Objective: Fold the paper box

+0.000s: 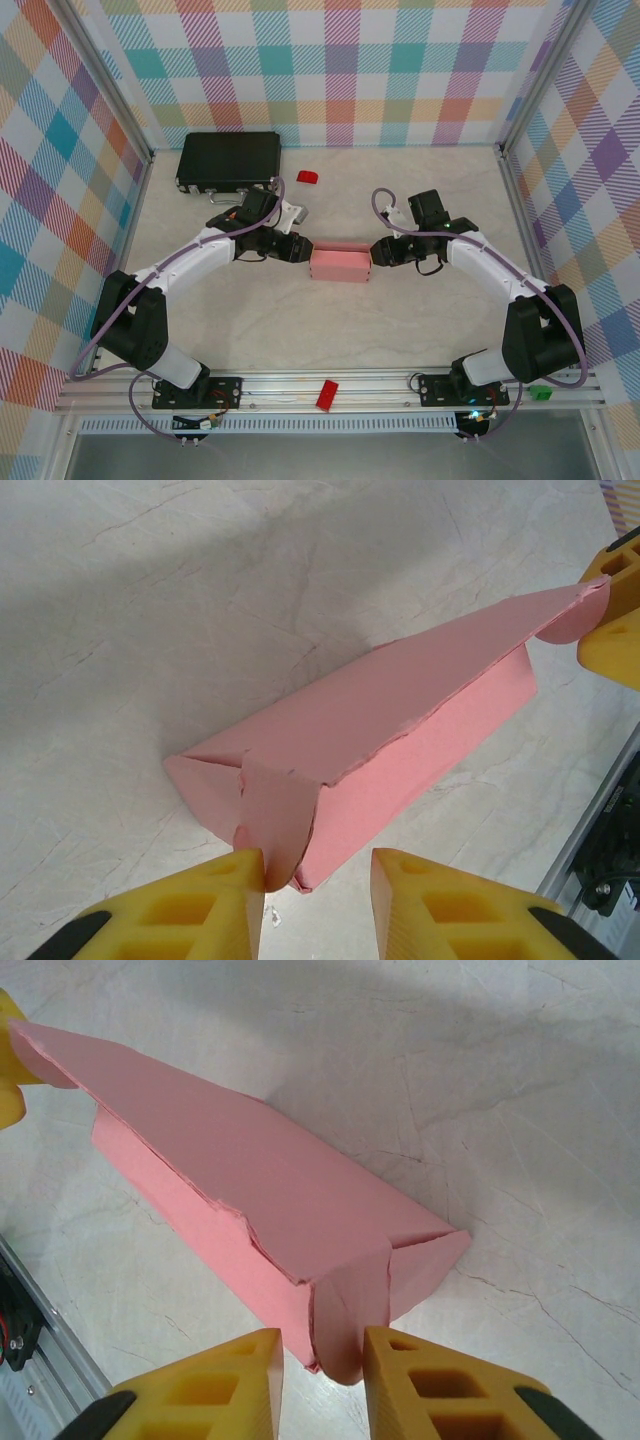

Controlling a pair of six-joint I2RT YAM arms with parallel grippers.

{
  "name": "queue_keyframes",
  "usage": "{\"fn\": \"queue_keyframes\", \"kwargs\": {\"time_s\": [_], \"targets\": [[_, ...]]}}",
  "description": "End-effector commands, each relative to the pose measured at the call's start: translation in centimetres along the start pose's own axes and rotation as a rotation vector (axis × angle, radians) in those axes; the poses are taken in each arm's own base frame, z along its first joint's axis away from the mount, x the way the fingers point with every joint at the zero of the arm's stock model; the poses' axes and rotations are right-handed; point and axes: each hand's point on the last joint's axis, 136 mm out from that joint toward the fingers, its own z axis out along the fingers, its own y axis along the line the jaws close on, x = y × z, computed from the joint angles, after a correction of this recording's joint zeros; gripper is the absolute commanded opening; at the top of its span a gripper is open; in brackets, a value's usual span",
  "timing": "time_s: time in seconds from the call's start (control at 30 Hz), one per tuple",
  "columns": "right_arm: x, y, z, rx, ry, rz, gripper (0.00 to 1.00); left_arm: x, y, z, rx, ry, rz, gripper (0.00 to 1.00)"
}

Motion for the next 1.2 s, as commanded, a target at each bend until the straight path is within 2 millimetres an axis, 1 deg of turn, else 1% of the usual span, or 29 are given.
{"fn": "queue_keyframes", "kwargs": {"time_s": [0.0, 0.33, 0.4, 0.6, 1.17], "targets": [[-0.63, 1.22, -0.55, -0.04, -0.015, -0.008, 0.29, 0.72, -1.01, 0.06, 0.035, 0.025, 0.001, 0.34], [-0.73, 1.2, -0.48, -0.038, -0.02, 0.019, 0.26, 0.65, -0.76, -0.1, 0.015, 0.007, -0.029, 0.38], [-0.79, 1.26, -0.43, -0.044, -0.025, 0.03, 0.24, 0.69, -0.8, -0.06, 0.019, 0.006, -0.036, 0.37], [-0.96, 1.52, -0.13, -0.063, -0.04, 0.056, 0.22, 0.75, -0.85, 0.18, 0.03, 0.006, -0.055, 0.31], [-1.2, 1.31, 0.41, -0.057, -0.034, 0.093, 0.21, 0.6, -0.98, 0.28, 0.039, -0.001, -0.064, 0.3]]}}
